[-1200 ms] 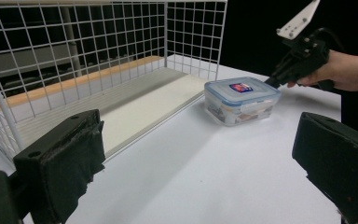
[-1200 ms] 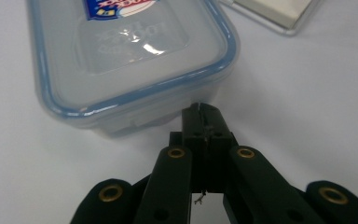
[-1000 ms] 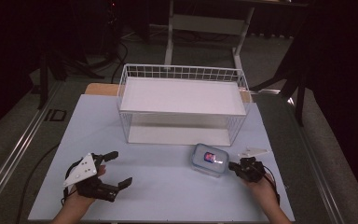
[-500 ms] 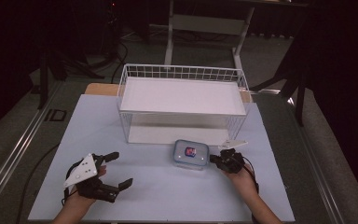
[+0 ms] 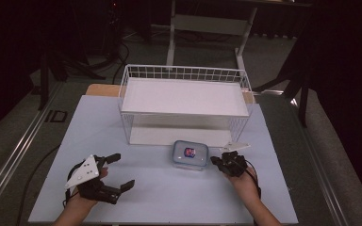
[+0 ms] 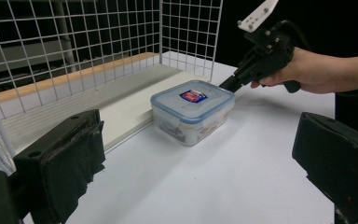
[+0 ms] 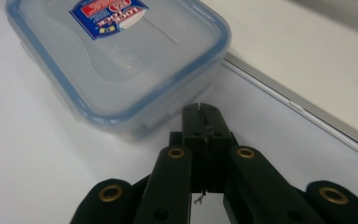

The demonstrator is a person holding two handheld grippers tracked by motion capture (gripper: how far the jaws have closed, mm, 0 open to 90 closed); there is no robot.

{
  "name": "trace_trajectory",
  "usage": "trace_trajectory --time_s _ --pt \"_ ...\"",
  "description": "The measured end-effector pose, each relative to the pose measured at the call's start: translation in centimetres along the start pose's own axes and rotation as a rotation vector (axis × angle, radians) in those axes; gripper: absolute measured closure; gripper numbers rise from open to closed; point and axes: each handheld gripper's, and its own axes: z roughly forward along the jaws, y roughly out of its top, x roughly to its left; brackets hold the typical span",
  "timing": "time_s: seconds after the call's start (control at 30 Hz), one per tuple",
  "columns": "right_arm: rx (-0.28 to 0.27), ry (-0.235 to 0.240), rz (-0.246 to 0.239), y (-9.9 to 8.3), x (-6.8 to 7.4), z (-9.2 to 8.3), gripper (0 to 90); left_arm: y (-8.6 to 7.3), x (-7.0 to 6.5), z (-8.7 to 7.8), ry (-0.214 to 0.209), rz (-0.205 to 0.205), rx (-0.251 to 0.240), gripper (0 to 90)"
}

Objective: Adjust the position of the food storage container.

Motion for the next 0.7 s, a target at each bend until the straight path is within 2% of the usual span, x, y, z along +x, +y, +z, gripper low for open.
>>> trace_trajectory --time_s 0.33,0.47,0.7 --pt "-0.002 0.013 0.006 1.3 0.0 2.1 90.0 -0.1 0.2 0.0 0.002 -0.014 0.002 3.0" --pt "-0.009 0.029 0.008 2.3 0.9 3.6 90.0 -0.1 0.1 0.0 0.004 -0.007 0.002 3.0" --pt "-0.019 0.064 -0.021 3.5 2.3 5.0 90.0 -0.2 0.1 0.0 0.000 -0.013 0.005 3.0"
